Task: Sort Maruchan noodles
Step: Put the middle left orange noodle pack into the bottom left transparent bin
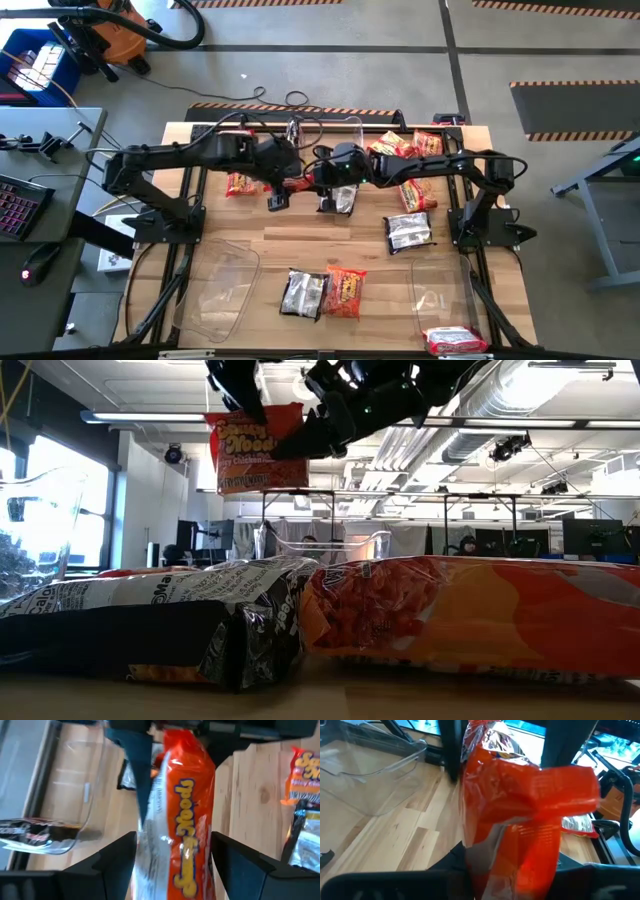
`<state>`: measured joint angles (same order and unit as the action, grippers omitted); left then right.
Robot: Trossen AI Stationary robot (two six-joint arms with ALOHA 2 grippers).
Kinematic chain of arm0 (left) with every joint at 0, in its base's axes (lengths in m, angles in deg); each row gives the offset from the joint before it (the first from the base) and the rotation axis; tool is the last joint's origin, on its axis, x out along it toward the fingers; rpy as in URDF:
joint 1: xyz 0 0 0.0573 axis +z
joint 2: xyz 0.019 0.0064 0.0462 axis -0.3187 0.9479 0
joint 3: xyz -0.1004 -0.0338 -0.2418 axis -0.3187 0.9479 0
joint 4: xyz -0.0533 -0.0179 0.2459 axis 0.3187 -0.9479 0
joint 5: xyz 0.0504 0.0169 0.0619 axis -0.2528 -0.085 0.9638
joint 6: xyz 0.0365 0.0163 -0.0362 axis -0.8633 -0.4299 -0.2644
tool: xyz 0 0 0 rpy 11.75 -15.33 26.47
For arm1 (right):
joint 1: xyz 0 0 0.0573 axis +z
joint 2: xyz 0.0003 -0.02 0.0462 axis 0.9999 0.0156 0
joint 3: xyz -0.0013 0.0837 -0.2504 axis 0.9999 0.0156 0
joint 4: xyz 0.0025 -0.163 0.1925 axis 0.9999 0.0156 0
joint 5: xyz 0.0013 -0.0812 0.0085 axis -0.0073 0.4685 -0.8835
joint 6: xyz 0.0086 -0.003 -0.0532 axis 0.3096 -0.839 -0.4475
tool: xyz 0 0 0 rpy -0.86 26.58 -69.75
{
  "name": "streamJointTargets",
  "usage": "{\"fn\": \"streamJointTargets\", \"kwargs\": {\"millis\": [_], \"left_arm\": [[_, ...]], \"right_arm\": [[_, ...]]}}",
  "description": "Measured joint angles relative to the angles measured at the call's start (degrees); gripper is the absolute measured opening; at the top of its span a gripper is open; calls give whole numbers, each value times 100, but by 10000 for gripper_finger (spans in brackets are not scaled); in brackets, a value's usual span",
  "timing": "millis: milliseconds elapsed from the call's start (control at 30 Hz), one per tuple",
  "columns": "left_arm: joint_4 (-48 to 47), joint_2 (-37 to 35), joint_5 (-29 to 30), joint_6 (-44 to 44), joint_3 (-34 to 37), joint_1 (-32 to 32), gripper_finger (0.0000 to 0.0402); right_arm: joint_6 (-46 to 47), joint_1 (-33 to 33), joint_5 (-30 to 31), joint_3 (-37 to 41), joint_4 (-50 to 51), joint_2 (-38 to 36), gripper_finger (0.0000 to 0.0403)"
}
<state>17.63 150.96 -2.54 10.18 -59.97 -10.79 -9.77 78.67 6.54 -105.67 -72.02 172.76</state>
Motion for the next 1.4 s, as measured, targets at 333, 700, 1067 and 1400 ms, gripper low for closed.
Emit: {"fn": "streamJointTargets", "kwargs": {"millis": [333, 700, 1067, 1400], "left_arm": [[4, 381, -176, -154, 0, 2, 181], [-295, -26, -218, -447, 9, 4, 74], [-2097, -499, -1091, -291, 9, -1249, 74], [-2011, -496, -976, 2895, 44, -4162, 74]], "right_arm": [[107, 4, -30, 4, 50, 4, 92], [144, 73, 120, -2, -50, -39, 177], [-192, -230, 638, 197, 969, -785, 132], [194, -654, 597, 963, 764, -879, 27]]}}
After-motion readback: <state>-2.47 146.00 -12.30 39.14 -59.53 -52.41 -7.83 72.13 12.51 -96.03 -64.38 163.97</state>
